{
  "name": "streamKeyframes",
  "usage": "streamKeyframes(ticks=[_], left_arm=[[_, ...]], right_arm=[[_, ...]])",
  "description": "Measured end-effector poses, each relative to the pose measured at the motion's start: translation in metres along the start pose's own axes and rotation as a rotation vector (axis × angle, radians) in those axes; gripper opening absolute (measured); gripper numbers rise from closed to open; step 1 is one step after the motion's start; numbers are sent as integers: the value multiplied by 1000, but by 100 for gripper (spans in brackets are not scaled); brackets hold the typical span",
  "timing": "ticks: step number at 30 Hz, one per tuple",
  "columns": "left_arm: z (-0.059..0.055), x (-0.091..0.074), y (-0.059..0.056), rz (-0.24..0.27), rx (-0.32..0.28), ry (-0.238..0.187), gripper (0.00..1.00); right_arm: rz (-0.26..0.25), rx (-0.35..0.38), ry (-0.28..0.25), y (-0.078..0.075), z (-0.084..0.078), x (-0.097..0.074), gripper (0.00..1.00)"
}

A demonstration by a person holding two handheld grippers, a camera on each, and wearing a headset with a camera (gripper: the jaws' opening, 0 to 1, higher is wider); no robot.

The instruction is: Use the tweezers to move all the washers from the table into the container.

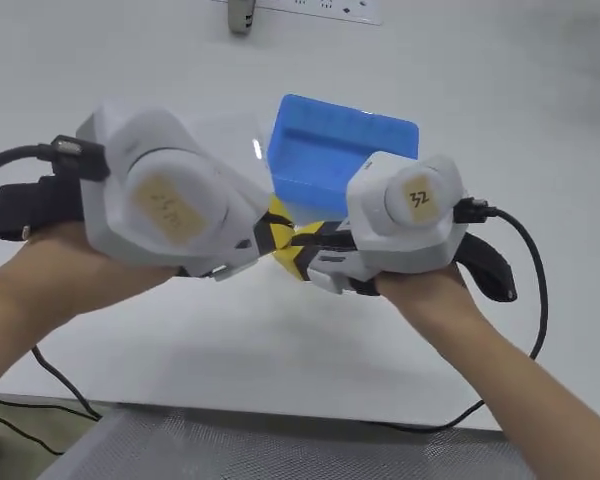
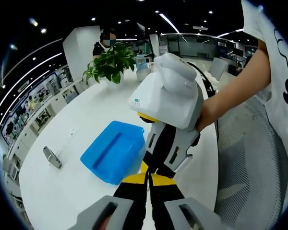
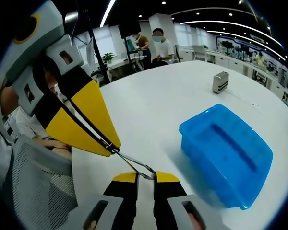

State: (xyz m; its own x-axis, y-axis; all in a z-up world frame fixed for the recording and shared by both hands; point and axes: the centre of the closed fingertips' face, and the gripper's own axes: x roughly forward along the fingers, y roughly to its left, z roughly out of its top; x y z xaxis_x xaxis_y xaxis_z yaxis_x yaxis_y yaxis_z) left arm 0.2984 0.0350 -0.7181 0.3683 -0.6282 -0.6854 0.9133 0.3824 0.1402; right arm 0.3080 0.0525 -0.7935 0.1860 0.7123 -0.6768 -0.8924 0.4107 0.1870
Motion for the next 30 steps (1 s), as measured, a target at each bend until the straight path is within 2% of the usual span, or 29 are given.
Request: streamKeyframes(ticks=[2,5,7,11,19,22,30], left_arm=[[0,0,0,-5,1,-1,0],[0,0,-1,-13,-1,-5,0],[0,0,-1,-20,-8,-8,0],[-1,-1,1,-26,-15,-9,0],[-2,0,-3,-47,-8,-6,0],[1,-1,-3,-46,-9,-16,0],[2,2,-3,-44,15,2,0]], right_arm=[[-1,-19,-7,1,5,-4,11],[25,-27,-36,7,15,-9,13],[32,-33,-40,9,20,-10,12],[32,-96,-6,12,18,-6,9],[37,-88,1,13,16,-6,9],[22,-125,9,14,17,-11,8],[32,-103,6,12,17,-8,8]])
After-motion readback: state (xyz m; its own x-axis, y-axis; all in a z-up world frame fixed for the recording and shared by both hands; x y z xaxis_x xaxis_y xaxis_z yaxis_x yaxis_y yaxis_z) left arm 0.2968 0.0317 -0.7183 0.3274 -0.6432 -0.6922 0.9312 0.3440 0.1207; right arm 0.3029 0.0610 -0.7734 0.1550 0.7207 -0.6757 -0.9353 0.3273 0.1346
